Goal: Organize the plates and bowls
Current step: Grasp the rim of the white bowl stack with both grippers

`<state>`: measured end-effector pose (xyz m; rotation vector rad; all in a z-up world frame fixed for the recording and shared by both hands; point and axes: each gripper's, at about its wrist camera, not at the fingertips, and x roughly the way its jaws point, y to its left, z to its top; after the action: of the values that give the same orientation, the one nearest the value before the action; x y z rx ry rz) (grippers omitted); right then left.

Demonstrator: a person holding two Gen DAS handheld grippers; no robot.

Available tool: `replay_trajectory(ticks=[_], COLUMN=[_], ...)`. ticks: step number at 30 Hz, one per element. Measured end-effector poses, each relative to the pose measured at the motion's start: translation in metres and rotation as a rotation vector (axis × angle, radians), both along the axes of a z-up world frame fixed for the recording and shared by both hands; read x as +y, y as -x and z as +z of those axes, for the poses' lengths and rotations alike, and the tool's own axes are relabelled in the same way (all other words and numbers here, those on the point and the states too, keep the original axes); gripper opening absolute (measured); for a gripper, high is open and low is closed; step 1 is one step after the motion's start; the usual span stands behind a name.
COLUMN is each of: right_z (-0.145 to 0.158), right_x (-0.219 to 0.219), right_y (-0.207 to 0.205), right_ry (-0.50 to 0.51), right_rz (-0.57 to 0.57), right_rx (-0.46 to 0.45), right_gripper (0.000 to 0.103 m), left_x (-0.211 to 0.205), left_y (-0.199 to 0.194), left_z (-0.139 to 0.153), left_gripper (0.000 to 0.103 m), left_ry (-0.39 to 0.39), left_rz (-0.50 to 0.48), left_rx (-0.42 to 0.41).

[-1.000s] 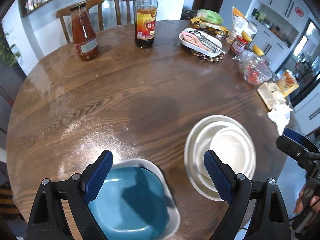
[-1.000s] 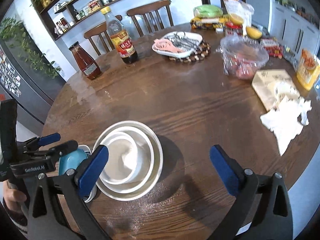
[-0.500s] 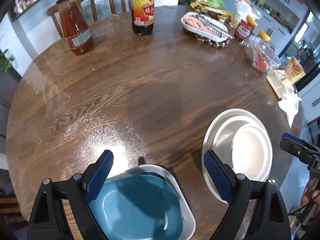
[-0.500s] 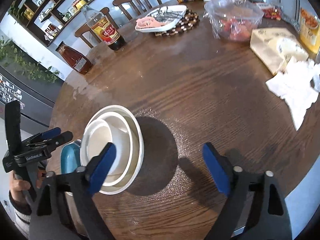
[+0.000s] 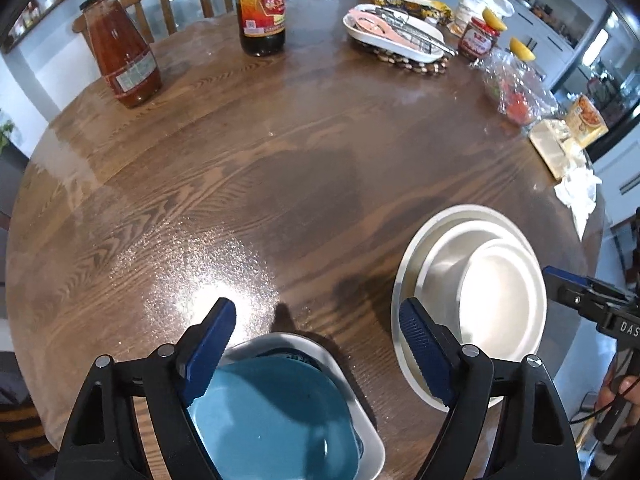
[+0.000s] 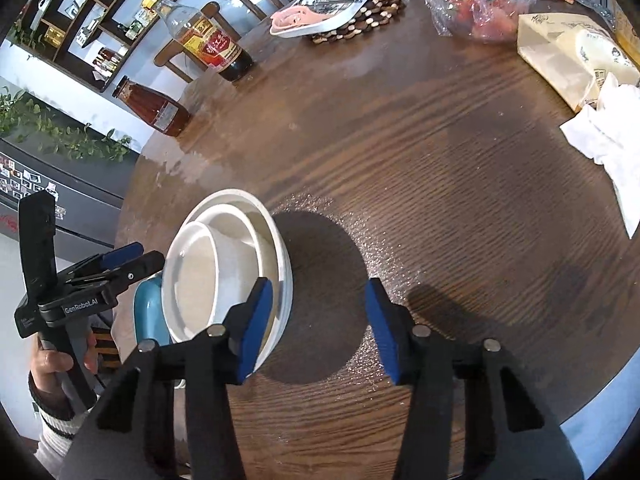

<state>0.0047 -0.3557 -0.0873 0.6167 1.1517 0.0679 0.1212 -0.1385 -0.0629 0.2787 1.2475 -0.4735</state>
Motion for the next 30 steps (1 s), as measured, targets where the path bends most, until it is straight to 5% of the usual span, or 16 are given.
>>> replay_trajectory(ticks=[14,27,30], right_z=[-0.003,0.003,0.006], right_x=[0.008,0.034,0.04], right_y=[-0.007,-0.013,-0.012], right_ry=[0.045,0.102,0.16], right_rz=[0.047,0.088,0.091], right_rx=[0.033,-0.006,-0.016], right_gripper=[0.043,0.011,0.011], left_x=[-0.017,-0.031,-0.033], left_y=[-0.001,0.022,0.027], left_z=[-0.017,-0.014,-0.014], left_gripper=[0.079,0.004,0.004], left_ry=[-0.066,0.035,0.036], left_rz=[-0.047,-0.024,-0.004], left_rx=[0.054,0.054,0.03])
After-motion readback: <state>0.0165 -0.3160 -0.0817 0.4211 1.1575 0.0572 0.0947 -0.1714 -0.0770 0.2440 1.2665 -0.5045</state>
